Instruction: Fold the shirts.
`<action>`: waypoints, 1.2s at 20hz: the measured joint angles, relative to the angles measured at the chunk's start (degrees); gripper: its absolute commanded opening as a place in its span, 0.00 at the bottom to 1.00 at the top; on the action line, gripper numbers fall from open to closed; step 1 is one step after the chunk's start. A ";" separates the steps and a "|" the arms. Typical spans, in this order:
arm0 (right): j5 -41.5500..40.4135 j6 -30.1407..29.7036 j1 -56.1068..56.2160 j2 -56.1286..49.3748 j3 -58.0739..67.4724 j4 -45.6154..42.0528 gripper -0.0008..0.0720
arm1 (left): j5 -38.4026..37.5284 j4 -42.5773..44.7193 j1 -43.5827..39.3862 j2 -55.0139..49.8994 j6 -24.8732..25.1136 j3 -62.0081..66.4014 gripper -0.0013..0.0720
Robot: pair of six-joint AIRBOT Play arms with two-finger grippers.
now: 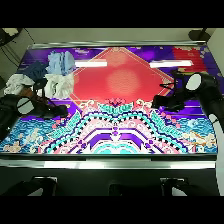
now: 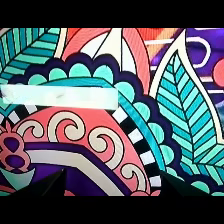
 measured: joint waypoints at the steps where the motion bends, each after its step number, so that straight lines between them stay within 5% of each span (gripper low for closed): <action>1: -1.90 0.00 0.00 0.00 0.00 0.00 0.95 | 4.17 -0.44 0.63 -0.57 -0.66 0.66 0.94; 5: -9.22 -0.15 0.00 0.00 0.00 0.00 0.94 | 13.33 -1.05 8.76 -10.14 -6.97 12.50 0.95; 10: -12.33 -0.17 0.00 0.00 0.00 0.00 0.94 | 4.04 -5.81 20.90 -28.50 -15.02 30.62 1.00; 18: -12.31 -0.17 0.00 0.00 -0.02 0.28 0.94 | 8.11 -14.56 23.85 -44.11 -15.85 36.09 1.00; 19: -11.85 -0.17 0.00 0.00 0.00 0.39 0.94 | 9.31 -14.75 23.69 -45.38 -15.34 36.22 0.95; 21: -10.67 -0.15 0.00 0.00 0.00 0.70 0.94 | 10.75 -14.99 23.34 -47.25 -14.27 36.35 0.14; 22: -10.19 -0.15 0.00 0.00 -0.02 0.90 0.94 | 11.26 -15.28 23.15 -47.84 -13.62 36.39 0.06; 24: -9.27 -0.13 0.00 0.00 -0.02 1.25 0.94 | 11.65 -15.89 22.93 -48.00 -11.65 36.48 0.06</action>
